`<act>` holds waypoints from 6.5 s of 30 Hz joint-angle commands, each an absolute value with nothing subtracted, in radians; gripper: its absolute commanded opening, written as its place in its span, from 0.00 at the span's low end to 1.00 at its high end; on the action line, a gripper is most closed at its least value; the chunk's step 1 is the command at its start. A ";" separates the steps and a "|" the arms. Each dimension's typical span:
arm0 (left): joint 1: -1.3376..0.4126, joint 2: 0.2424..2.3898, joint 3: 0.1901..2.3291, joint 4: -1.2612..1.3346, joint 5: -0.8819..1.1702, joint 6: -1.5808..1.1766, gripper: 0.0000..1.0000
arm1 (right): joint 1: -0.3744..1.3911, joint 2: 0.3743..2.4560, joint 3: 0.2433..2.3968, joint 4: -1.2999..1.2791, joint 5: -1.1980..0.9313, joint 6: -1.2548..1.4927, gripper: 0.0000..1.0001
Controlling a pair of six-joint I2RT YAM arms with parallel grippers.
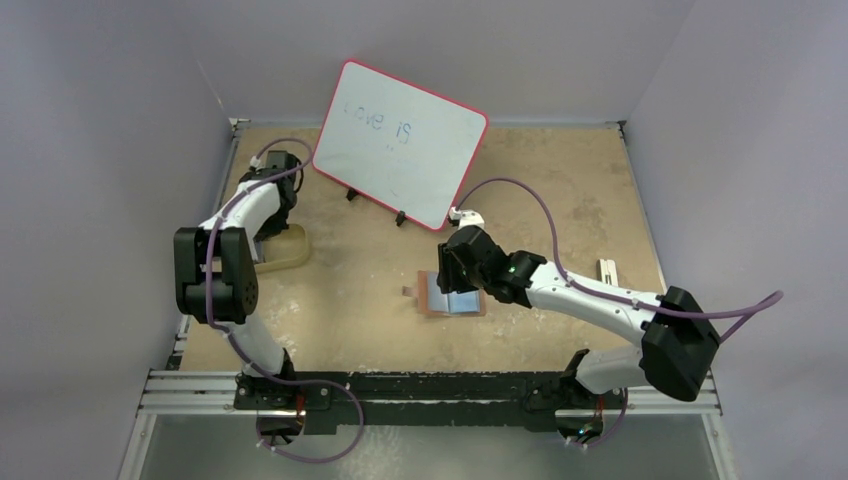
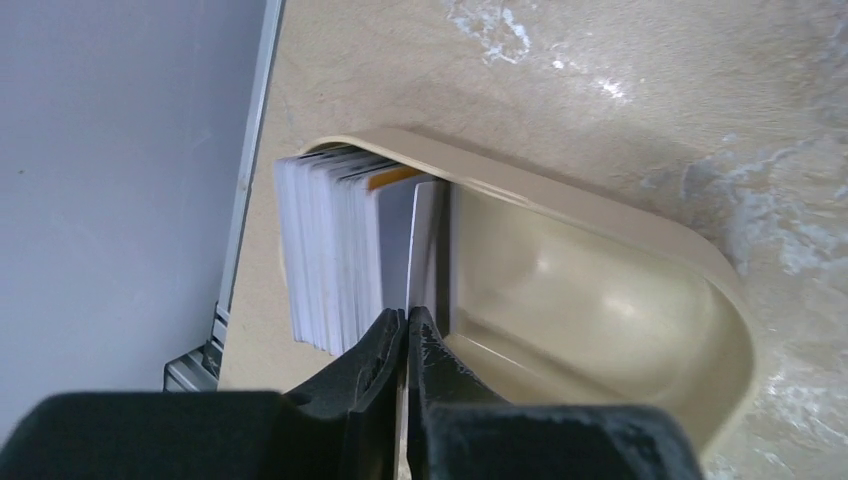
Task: Put the credit cards into the card holder
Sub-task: Pick up the credit card from the storage box, then insert the credit card into the card holder.
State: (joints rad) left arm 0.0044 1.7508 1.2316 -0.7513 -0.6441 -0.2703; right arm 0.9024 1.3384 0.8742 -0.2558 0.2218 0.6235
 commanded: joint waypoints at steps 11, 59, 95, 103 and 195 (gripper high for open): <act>0.011 1.563 1.294 -0.799 -0.307 -0.331 0.00 | 0.845 1.277 0.820 -0.191 0.198 0.622 0.51; -0.725 1.383 0.460 0.705 0.183 -1.252 0.00 | 0.502 1.279 0.508 0.097 -0.144 0.684 0.45; -0.825 1.495 0.351 0.787 0.024 -1.325 0.00 | 0.502 1.311 0.440 0.160 -0.183 0.706 0.37; -0.827 1.560 0.353 0.801 0.033 -1.330 0.00 | 0.502 1.310 0.444 0.164 -0.179 0.703 0.37; -0.930 1.614 0.679 0.337 -0.151 -0.948 0.44 | 0.514 1.183 0.456 0.012 -0.119 0.771 0.33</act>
